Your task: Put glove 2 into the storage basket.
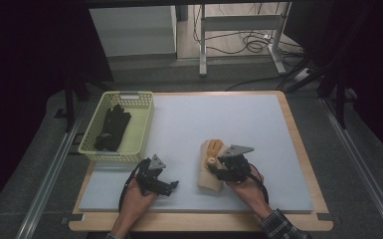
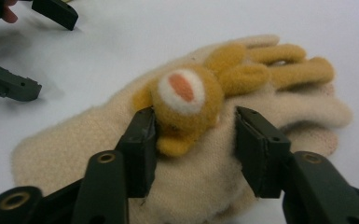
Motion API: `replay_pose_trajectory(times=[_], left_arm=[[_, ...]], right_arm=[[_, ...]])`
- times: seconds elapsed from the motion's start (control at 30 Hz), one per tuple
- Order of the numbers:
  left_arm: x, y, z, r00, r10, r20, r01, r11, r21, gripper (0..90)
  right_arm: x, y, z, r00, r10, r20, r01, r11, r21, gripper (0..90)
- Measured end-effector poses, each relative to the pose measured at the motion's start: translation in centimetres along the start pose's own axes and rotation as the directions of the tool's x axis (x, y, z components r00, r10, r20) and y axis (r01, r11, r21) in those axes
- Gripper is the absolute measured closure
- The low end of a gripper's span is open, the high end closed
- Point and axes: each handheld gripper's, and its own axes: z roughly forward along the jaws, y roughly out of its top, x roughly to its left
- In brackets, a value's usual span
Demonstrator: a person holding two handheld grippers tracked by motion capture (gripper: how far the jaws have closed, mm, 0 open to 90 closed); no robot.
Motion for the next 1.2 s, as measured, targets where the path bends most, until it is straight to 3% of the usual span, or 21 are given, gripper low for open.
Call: replay_pose_trajectory(times=[0.23,0.57,0.7,0.77,1.0,1.2], left_arm=[[0.0,0.0,0.0,1.0,-0.002,-0.001,0.002,1.0,-0.002,0.7],[0.0,0.0,0.0,1.0,-0.003,-0.001,0.003,1.0,-0.003,0.7],[0.0,0.0,0.0,1.0,-0.003,-0.001,0.003,1.0,-0.002,0.7],[0.0,0.0,0.0,1.0,-0.002,-0.001,0.002,1.0,-0.002,0.7],[0.0,0.0,0.0,1.0,0.0,0.0,0.0,1.0,-0.001,0.7],[0.0,0.0,0.0,1.0,0.0,0.0,0.0,1.0,0.0,0.7]], right_arm=[[-0.2,0.2,-0.4,1.0,-0.003,-0.007,0.003,1.0,-0.001,42.5],[-1.1,0.7,-3.0,0.9999,-0.002,0.016,0.003,0.999,-0.049,43.1],[-1.8,0.3,-4.0,0.9997,0.008,0.022,-0.007,0.999,-0.049,50.4],[-2.3,-0.4,-4.5,0.9996,0.017,0.024,-0.016,0.999,-0.031,58.7],[-2.7,-2.5,-4.6,0.9998,0.02,-0.001,-0.02,1.0,0.013,76.1],[-2.5,-3.0,-4.4,0.9998,0.02,-0.005,-0.02,1.0,0.02,79.4]])
